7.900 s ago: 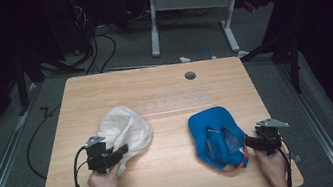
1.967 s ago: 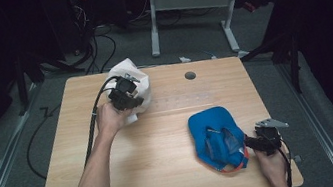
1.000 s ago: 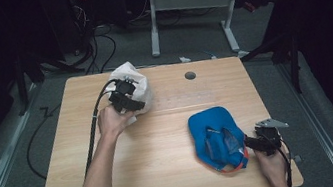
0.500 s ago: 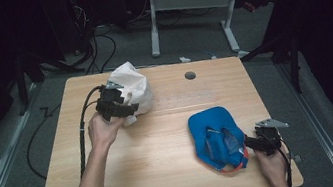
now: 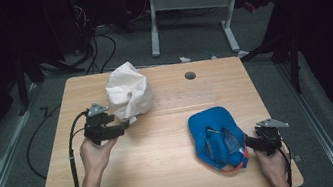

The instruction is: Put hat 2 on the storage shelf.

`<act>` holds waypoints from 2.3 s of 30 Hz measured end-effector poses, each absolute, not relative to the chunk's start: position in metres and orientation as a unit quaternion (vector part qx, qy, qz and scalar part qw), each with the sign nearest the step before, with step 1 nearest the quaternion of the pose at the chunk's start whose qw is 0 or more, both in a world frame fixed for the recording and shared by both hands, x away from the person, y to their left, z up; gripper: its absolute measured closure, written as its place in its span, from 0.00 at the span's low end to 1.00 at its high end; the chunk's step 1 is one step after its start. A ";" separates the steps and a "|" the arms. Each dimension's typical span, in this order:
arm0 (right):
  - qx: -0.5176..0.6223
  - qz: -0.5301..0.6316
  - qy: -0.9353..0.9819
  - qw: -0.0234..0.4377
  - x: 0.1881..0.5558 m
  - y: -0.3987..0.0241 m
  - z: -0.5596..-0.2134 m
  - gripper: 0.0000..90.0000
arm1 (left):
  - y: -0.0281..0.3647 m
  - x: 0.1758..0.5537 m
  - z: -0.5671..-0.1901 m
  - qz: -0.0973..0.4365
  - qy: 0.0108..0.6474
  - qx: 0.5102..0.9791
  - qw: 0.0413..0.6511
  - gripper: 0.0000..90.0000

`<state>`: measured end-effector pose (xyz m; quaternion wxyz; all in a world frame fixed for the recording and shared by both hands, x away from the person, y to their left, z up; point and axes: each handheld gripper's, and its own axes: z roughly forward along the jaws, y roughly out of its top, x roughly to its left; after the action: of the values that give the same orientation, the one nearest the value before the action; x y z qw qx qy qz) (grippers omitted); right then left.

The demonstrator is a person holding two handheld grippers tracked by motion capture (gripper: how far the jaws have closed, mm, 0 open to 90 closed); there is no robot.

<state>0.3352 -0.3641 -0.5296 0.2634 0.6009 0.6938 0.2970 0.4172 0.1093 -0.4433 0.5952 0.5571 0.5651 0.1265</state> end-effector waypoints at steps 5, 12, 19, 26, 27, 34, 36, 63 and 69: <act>0.599 0.298 0.695 0.263 0.335 -0.365 -0.529 0.44 | 0.114 0.397 -0.470 0.139 0.571 0.551 0.592 0.36; 0.607 0.304 0.687 0.259 0.330 -0.371 -0.528 0.50 | 0.118 0.378 -0.502 0.159 0.582 0.540 0.587 0.36; 0.605 0.336 0.668 0.274 0.319 -0.380 -0.518 0.51 | 0.116 0.370 -0.524 0.182 0.584 0.546 0.573 0.35; 0.588 0.370 0.666 0.271 0.311 -0.378 -0.508 0.49 | 0.112 0.367 -0.540 0.194 0.588 0.554 0.556 0.34; 0.586 0.373 0.667 0.271 0.311 -0.377 -0.508 0.49 | 0.112 0.367 -0.542 0.195 0.589 0.556 0.553 0.34; 0.568 0.393 0.675 0.260 0.310 -0.369 -0.502 0.46 | 0.108 0.367 -0.547 0.204 0.590 0.567 0.537 0.31; 0.563 0.396 0.678 0.257 0.311 -0.368 -0.501 0.45 | 0.108 0.366 -0.547 0.205 0.589 0.568 0.537 0.31; 0.533 0.375 0.732 0.197 0.362 -0.319 -0.513 0.47 | 0.108 0.366 -0.547 0.203 0.589 0.569 0.537 0.29; 0.520 0.363 0.748 0.192 0.367 -0.313 -0.523 0.64 | 0.108 0.366 -0.547 0.203 0.589 0.569 0.537 0.29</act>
<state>0.3672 -0.3132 -0.5232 0.1919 0.5204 0.7485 0.3635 0.3660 0.1078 -0.5468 0.5368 0.5692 0.5887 0.2031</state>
